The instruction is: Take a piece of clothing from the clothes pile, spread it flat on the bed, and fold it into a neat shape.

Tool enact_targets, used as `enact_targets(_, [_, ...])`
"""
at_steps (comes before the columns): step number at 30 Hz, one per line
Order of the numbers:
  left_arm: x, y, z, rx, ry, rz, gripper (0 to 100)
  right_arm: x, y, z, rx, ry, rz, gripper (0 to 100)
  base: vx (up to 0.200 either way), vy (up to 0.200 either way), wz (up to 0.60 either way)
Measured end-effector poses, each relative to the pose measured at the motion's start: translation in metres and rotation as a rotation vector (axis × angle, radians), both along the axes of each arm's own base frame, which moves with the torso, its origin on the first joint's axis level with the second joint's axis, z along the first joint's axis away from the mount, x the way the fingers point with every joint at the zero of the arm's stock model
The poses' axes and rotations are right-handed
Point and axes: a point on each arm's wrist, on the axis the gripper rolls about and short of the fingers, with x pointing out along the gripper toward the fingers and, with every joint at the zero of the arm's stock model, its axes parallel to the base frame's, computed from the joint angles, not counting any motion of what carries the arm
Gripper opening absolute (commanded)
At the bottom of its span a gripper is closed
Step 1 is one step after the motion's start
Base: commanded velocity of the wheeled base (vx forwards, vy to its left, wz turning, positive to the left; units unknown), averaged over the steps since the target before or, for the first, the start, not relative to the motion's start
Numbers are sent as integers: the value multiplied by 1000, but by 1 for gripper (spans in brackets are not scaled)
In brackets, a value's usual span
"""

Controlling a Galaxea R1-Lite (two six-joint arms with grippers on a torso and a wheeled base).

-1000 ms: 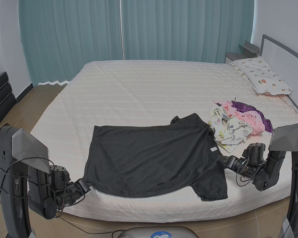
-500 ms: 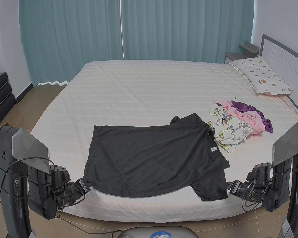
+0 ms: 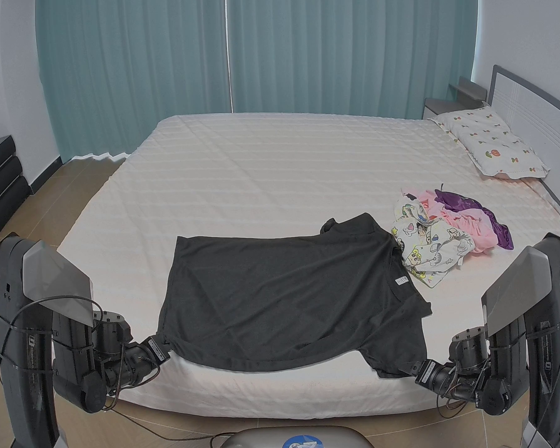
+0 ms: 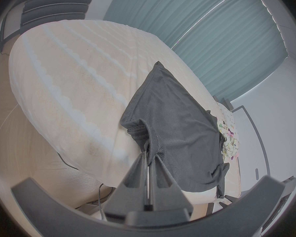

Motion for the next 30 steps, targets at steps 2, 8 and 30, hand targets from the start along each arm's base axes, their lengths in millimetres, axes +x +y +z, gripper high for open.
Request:
enact_targets(2, [0,0,0,0,0,0,0,2,1,0,10,-6,-25,100,0,0,0])
enact_targets(8, [0,0,0,0,1,-1,0,12,4,0,29,-48,-83,100,0,0,0])
enact_targets(30, [-4,1,2,8,3,-4,0,-10,-3,20,17,-31,-111,0,0,0,0])
